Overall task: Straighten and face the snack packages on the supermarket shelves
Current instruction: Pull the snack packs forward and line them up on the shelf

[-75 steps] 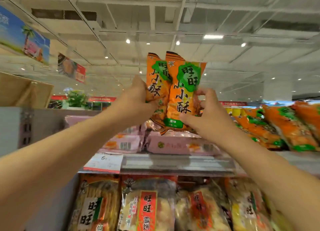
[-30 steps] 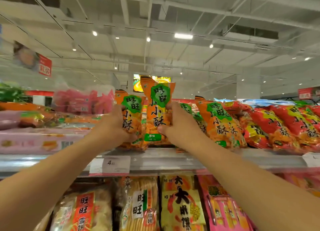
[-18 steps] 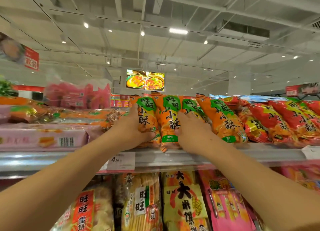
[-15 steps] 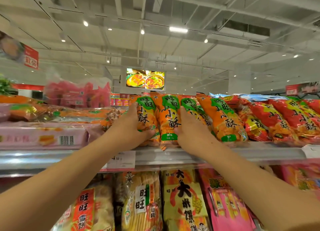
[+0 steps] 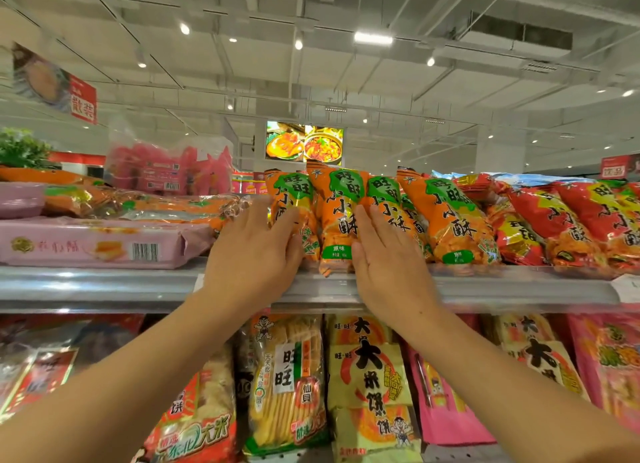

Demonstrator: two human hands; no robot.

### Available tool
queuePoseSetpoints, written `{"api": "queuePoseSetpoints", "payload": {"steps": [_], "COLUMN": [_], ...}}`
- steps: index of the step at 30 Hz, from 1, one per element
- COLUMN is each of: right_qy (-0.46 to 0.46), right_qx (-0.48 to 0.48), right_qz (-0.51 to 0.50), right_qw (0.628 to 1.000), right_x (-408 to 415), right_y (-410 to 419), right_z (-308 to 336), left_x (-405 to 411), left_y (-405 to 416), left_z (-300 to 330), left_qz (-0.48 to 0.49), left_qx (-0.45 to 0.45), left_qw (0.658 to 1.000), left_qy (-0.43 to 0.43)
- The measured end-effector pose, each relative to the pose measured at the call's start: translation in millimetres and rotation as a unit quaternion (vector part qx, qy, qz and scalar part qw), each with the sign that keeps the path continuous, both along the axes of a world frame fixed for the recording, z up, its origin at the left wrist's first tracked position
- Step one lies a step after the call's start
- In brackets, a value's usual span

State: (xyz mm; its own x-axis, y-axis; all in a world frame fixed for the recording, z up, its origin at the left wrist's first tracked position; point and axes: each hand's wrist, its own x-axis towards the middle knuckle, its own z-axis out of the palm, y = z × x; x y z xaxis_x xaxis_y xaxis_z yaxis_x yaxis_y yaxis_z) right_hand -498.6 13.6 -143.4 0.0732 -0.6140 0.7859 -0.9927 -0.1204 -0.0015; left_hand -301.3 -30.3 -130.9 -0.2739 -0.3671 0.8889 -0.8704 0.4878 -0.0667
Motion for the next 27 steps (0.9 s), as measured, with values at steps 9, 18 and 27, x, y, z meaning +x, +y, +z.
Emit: {"api": "queuePoseSetpoints", "payload": {"steps": [9, 18, 27], "right_qy": [0.1, 0.064, 0.068], "right_qx": [-0.016, -0.015, 0.219], "right_qz": [0.009, 0.035, 0.15], "right_qw": [0.995, 0.997, 0.962], "right_x": [-12, 1, 114], "right_y": [30, 32, 41], "right_z": [-88, -123, -207], "left_x": [29, 45, 167], "left_y": [30, 60, 74], "left_z": [-76, -113, -245], "left_qz": [0.054, 0.051, 0.043], "left_qx": [-0.017, 0.045, 0.289], "left_qw": [0.996, 0.996, 0.956], "left_qy": [-0.071, -0.058, 0.001]}}
